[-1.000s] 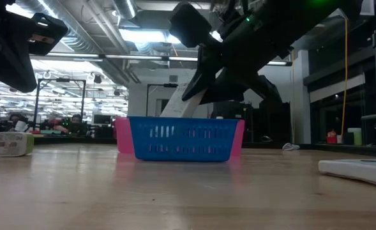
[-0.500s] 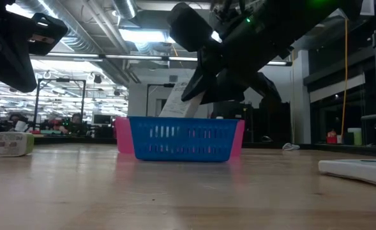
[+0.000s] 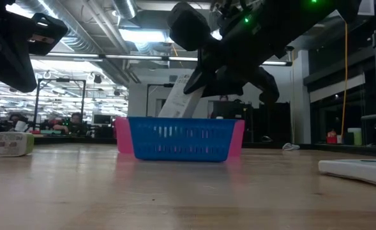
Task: Pick and place items into bin
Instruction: Put the left white card reader box into the blue bin
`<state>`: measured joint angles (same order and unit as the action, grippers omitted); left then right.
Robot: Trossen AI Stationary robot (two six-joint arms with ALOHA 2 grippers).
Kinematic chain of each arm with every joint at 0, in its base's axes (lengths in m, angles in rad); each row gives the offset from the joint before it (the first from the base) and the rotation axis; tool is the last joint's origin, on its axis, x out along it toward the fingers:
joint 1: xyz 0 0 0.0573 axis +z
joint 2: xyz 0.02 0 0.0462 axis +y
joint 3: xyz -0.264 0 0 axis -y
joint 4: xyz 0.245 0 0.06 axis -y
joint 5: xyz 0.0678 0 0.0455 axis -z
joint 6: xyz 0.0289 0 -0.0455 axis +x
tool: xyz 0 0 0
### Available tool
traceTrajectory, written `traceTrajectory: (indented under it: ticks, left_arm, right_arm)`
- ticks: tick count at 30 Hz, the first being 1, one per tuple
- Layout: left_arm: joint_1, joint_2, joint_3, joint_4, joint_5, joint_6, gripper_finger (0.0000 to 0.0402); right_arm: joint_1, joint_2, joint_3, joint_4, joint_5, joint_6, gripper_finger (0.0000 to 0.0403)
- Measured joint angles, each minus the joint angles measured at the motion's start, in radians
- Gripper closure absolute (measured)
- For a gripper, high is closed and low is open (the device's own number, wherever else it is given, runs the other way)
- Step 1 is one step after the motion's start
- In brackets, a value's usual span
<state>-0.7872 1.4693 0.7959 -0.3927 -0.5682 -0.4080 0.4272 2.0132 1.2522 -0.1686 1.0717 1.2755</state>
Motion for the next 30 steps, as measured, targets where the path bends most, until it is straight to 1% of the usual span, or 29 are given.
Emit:
traceTrajectory:
  ticks: [9,13,18,27,30]
  left_arm:
    - [0.0,0.0,0.0,0.0,0.0,0.0,0.0398]
    - [0.0,0.0,0.0,0.0,0.0,0.0,0.0398]
    - [0.0,0.0,0.0,0.0,0.0,0.001,0.0398]
    - [0.0,0.0,0.0,0.0,0.0,-0.006,0.0398]
    - [0.0,0.0,0.0,0.0,0.0,-0.008,0.0398]
  right_arm:
    - [0.0,0.0,0.0,0.01,0.006,-0.002,0.0353]
    - [0.0,0.0,0.0,0.012,-0.032,-0.002,0.0353]
    - [0.0,0.0,0.0,0.014,-0.119,-0.002,0.0353]
    - [0.001,0.0,0.0,0.019,-0.127,-0.002,0.0353]
    - [0.001,0.0,0.0,0.019,-0.154,0.001,0.0353]
